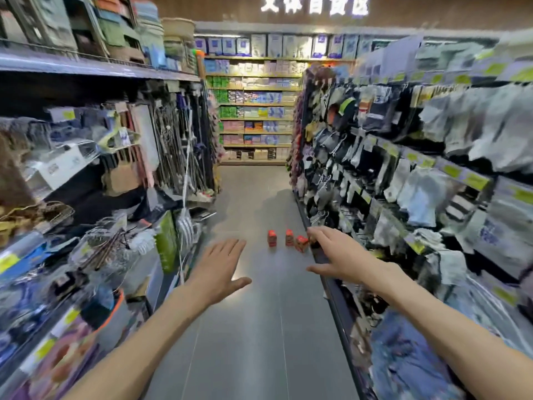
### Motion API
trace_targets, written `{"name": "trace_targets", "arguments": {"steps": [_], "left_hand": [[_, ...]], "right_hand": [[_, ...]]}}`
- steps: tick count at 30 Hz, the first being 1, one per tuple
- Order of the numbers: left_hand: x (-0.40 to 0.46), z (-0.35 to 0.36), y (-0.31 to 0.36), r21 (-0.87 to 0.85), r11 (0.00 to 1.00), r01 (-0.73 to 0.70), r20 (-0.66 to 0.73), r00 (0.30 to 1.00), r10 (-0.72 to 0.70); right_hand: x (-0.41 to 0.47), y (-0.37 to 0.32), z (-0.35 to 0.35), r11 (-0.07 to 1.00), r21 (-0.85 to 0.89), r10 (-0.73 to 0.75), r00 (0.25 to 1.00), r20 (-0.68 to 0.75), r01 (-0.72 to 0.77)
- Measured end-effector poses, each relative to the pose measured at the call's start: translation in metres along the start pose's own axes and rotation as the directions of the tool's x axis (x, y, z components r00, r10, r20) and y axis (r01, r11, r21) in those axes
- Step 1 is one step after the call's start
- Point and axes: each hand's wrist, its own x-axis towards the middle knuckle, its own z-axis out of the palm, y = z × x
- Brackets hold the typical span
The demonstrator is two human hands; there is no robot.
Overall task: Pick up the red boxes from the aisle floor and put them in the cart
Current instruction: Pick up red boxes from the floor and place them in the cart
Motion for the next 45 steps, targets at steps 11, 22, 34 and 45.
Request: {"name": "trace_targets", "arguments": {"steps": [11,22,34,45], "left_hand": [[0.240,0.077,-0.120,-0.054,0.998,-0.028,-0.021,0.999,0.027],[0.500,0.155,-0.227,-0.093,0.993,-0.079,0.011,0.997,0.081],[0.815,0.275,-0.315,-0.094,0.992,-0.080,0.076,0.993,0.087],[1.042,0.406,-0.419,-0.089,0.994,-0.068,0.170,0.982,0.083]], "right_hand": [[0.232,0.113,0.065,0.996,-0.005,0.091,0.996,0.023,-0.091],[0.456,0.251,0.121,0.985,0.023,0.172,0.985,0.021,-0.173],[0.716,0.477,0.203,0.975,0.075,0.202,0.975,0.090,-0.209],[0.941,0.623,0.304,0.978,0.128,0.152,0.981,0.117,-0.166]]}}
